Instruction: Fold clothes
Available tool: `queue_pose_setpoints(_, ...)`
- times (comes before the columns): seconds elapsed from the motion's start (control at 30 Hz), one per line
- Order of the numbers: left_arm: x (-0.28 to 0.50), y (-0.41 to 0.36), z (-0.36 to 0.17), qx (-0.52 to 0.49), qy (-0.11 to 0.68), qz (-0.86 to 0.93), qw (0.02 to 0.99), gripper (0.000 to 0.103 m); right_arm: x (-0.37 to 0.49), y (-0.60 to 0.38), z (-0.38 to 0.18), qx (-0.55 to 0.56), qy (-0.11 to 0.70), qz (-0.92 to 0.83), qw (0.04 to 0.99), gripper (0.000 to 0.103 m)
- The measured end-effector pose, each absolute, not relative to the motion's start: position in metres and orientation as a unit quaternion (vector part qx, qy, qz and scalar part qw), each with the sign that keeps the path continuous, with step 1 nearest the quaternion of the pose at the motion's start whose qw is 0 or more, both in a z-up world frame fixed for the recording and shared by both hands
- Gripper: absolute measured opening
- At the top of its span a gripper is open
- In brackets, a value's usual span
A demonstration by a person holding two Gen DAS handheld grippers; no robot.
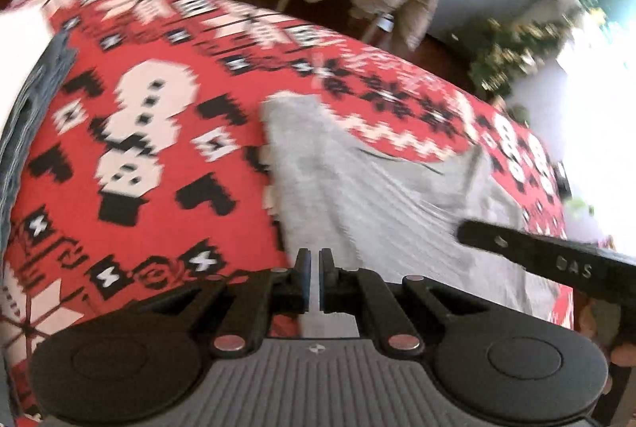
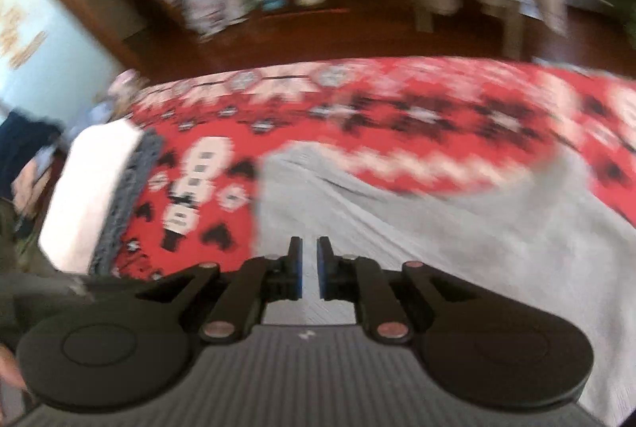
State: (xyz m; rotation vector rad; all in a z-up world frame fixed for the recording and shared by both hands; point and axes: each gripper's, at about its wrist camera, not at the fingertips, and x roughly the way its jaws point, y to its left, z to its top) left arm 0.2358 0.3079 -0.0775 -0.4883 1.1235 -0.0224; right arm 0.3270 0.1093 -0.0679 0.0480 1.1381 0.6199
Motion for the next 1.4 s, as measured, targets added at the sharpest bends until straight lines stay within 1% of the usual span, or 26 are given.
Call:
queue_pose_setpoints(0.17, 0.238, 0.264, -0.071, -0.191, 0.549, -0.057, 0.812, 0.003, 0.301, 0.001, -0.063, 0.046, 0.548, 0.142, 0.823, 0.014)
queue_pose_setpoints(0.27, 0.237, 0.233, -0.072, -0.176, 0.562, -0.080, 0.804, 0.003, 0.291, -0.058, -0.069, 0.047, 0.552, 0.062, 0.831, 0.014)
queue_pose_setpoints(0.33, 0.238, 0.208, -0.072, -0.162, 0.567, -0.092, 0.803, 0.004, 0.284, -0.098, -0.074, 0.047, 0.552, 0.009, 0.833, 0.021)
queue_pose_setpoints(0.37, 0.239, 0.193, -0.071, -0.154, 0.568, -0.097, 0.802, 0.004, 0.281, -0.115, -0.076, 0.052, 0.552, -0.013, 0.832, 0.028)
queue_pose_setpoints(0.47, 0.246, 0.154, -0.070, -0.144, 0.572, -0.116, 0.799, 0.004, 0.276, -0.161, -0.086, 0.082, 0.560, -0.050, 0.823, 0.028)
queue_pose_setpoints(0.6, 0.258, 0.100, -0.068, -0.119, 0.572, -0.146, 0.798, 0.004, 0.269, -0.195, -0.097, 0.131, 0.565, -0.050, 0.813, 0.028)
queue_pose_setpoints(0.73, 0.267, 0.063, -0.067, -0.113, 0.576, -0.152, 0.795, 0.004, 0.272, -0.201, -0.107, 0.192, 0.573, -0.033, 0.796, 0.029)
queue_pose_setpoints(0.83, 0.268, 0.051, -0.063, -0.106, 0.580, -0.146, 0.795, 0.004, 0.273, -0.199, -0.113, 0.228, 0.586, -0.038, 0.776, 0.031)
queue_pose_setpoints(0.9, 0.268, 0.050, -0.059, -0.095, 0.578, -0.145, 0.797, 0.004, 0.271, -0.200, -0.117, 0.249, 0.590, -0.053, 0.766, 0.035)
queue_pose_setpoints(0.97, 0.268, 0.051, -0.056, -0.087, 0.578, -0.141, 0.799, 0.005, 0.268, -0.204, -0.120, 0.270, 0.589, -0.064, 0.759, 0.038)
queue_pose_setpoints(1.03, 0.267, 0.057, -0.055, -0.087, 0.578, -0.133, 0.800, 0.005, 0.270, -0.206, -0.122, 0.283, 0.585, -0.057, 0.758, 0.038)
queue_pose_setpoints(1.13, 0.266, 0.067, -0.056, -0.092, 0.580, -0.123, 0.800, 0.005, 0.272, -0.207, -0.126, 0.308, 0.583, -0.046, 0.750, 0.037)
queue_pose_setpoints(1.17, 0.265, 0.070, -0.057, -0.093, 0.580, -0.121, 0.800, 0.005, 0.273, -0.206, -0.127, 0.308, 0.583, -0.048, 0.750, 0.034)
queue_pose_setpoints(1.2, 0.264, 0.073, -0.057, -0.093, 0.579, -0.121, 0.801, 0.005, 0.274, -0.205, -0.127, 0.307, 0.583, -0.051, 0.750, 0.025)
queue_pose_setpoints(1.23, 0.264, 0.076, -0.058, -0.095, 0.577, -0.123, 0.802, 0.005, 0.274, -0.203, -0.128, 0.302, 0.582, -0.055, 0.753, 0.021)
queue_pose_setpoints(1.3, 0.263, 0.082, -0.060, -0.095, 0.576, -0.129, 0.801, 0.005, 0.275, -0.197, -0.128, 0.282, 0.579, -0.061, 0.762, 0.007)
queue_pose_setpoints(1.4, 0.261, 0.093, -0.060, -0.095, 0.574, -0.139, 0.801, 0.005, 0.276, -0.185, -0.122, 0.246, 0.574, -0.068, 0.778, 0.003)
